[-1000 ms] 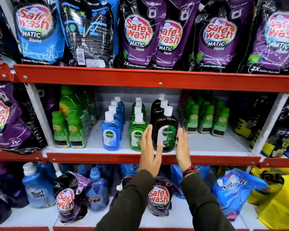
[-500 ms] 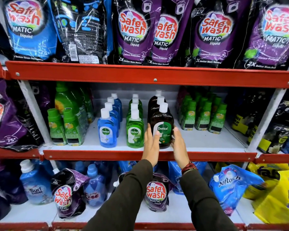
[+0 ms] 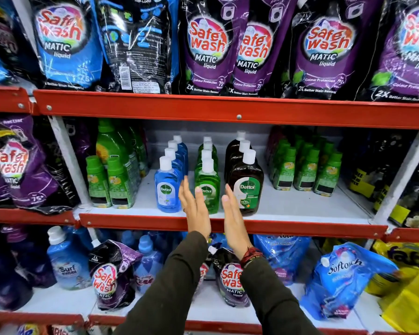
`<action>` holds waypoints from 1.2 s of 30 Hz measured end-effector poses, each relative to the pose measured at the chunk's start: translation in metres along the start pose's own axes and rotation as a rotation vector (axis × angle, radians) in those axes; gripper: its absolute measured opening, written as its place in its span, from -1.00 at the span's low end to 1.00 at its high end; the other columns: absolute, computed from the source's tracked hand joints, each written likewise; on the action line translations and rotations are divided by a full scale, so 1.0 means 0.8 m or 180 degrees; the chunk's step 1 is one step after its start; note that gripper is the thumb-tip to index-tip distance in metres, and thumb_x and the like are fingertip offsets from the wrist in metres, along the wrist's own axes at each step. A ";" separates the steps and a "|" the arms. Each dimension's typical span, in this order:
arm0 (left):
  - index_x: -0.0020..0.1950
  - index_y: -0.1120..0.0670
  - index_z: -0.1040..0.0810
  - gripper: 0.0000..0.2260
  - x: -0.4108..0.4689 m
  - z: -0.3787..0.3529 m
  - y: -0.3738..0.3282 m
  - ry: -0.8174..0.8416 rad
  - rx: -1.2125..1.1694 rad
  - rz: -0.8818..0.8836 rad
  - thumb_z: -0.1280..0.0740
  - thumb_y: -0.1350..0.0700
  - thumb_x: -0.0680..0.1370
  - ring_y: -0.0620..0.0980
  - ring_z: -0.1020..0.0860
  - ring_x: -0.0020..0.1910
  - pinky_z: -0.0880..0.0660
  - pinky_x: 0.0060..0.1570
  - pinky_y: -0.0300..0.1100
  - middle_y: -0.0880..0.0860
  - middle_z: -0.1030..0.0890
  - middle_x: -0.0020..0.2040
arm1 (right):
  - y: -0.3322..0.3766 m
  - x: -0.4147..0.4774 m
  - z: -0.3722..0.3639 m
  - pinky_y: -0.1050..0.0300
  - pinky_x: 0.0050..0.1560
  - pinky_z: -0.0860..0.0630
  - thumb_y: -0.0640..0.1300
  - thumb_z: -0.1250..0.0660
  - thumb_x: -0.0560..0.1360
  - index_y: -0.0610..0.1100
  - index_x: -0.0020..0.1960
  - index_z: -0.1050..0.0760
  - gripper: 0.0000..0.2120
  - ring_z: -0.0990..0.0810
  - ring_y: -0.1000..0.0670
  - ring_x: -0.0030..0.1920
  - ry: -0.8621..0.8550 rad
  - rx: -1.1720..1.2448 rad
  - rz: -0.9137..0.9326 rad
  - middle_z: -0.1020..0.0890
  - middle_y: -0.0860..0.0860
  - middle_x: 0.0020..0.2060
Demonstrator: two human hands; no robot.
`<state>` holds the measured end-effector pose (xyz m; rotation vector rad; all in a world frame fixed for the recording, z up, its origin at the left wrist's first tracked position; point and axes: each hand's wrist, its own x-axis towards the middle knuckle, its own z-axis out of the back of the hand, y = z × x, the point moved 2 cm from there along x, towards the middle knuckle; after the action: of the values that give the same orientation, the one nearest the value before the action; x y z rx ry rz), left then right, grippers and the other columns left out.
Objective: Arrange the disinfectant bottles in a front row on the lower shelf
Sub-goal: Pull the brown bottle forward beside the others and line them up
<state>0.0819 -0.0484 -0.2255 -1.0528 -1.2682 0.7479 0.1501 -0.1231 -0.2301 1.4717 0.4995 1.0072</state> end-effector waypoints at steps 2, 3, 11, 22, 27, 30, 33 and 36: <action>0.65 -0.03 -0.02 -0.50 0.012 0.003 0.005 0.0364 -0.0106 0.0384 0.04 -0.11 0.72 -0.07 0.07 0.64 0.13 0.54 -0.15 -0.02 0.02 0.68 | 0.003 0.004 -0.009 0.07 0.69 0.01 0.18 0.00 0.70 0.03 0.67 -0.05 -0.42 -0.08 0.18 0.64 0.0124 -0.0089 -0.0201 -0.13 0.13 0.67; 0.65 -0.02 -0.01 -0.49 0.016 0.005 0.006 0.0521 -0.0197 0.0475 0.04 -0.12 0.72 -0.09 0.05 0.64 0.13 0.59 -0.11 -0.02 0.02 0.68 | 0.005 0.007 -0.011 0.10 0.68 0.02 0.18 0.01 0.71 0.01 0.68 -0.04 -0.41 -0.08 0.17 0.64 0.0163 -0.0125 -0.0247 -0.12 0.11 0.68; 0.64 -0.05 -0.05 -0.42 0.015 0.018 0.003 0.0785 -0.0217 0.0440 0.04 -0.23 0.65 -0.11 -0.04 0.63 0.05 0.63 -0.01 -0.05 -0.09 0.67 | 0.005 0.017 -0.014 -0.05 0.70 -0.08 0.65 -0.09 0.34 0.08 0.66 -0.10 0.05 -0.19 0.18 0.63 0.0332 0.0085 -0.0318 -0.23 0.16 0.65; 0.63 -0.12 -0.06 -0.52 0.008 0.025 0.003 0.0766 -0.0091 0.0275 0.00 -0.14 0.71 -0.15 0.04 0.62 0.11 0.48 -0.22 -0.06 -0.06 0.67 | 0.013 0.013 -0.011 0.09 0.65 -0.09 0.19 -0.06 0.70 0.05 0.64 -0.14 -0.44 -0.22 0.18 0.57 0.0231 -0.0213 -0.0252 -0.25 0.12 0.61; 0.50 0.00 -0.37 -0.56 0.008 0.067 -0.005 -0.0253 0.0317 -0.0691 -0.02 -0.10 0.68 -0.21 -0.29 0.44 -0.12 0.41 -0.44 -0.04 -0.37 0.44 | 0.011 -0.004 -0.030 0.23 0.44 -0.41 0.10 -0.14 0.69 0.04 0.39 -0.44 -0.67 -0.43 0.45 0.26 -0.0985 -0.0223 0.0302 -0.45 0.08 0.35; 0.54 0.05 -0.33 -0.56 0.033 0.092 0.002 -0.0514 0.0334 -0.0653 -0.04 -0.04 0.69 -0.10 -0.28 0.47 -0.09 0.37 -0.50 0.03 -0.33 0.48 | 0.013 -0.004 -0.065 -0.18 0.41 -0.50 0.27 -0.10 0.59 0.08 0.30 -0.53 -0.55 -0.58 0.04 0.30 -0.0801 0.0007 0.0310 -0.59 0.07 0.28; 0.63 0.03 -0.12 -0.53 0.060 0.108 0.023 -0.0250 0.0151 0.0140 0.00 -0.06 0.72 -0.01 -0.06 0.63 0.04 0.52 -0.25 0.08 -0.12 0.65 | 0.028 0.004 -0.107 -0.07 0.61 -0.30 0.31 -0.06 0.59 0.06 0.53 -0.38 -0.40 -0.40 0.08 0.53 0.0017 0.0061 -0.0047 -0.45 0.12 0.51; 0.64 0.05 -0.08 -0.49 0.075 0.118 0.033 0.0100 -0.0331 0.0512 0.02 -0.11 0.72 -0.08 -0.10 0.62 -0.02 0.60 -0.11 0.03 -0.14 0.65 | 0.034 0.016 -0.130 0.04 0.70 -0.03 0.10 0.00 0.73 -0.07 0.64 -0.12 -0.47 -0.14 0.16 0.61 0.0421 -0.0029 -0.0366 -0.19 0.03 0.66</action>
<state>0.0031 0.0356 -0.2296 -1.2576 -1.2162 0.7905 0.0659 -0.0582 -0.2109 1.3583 0.6664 1.0182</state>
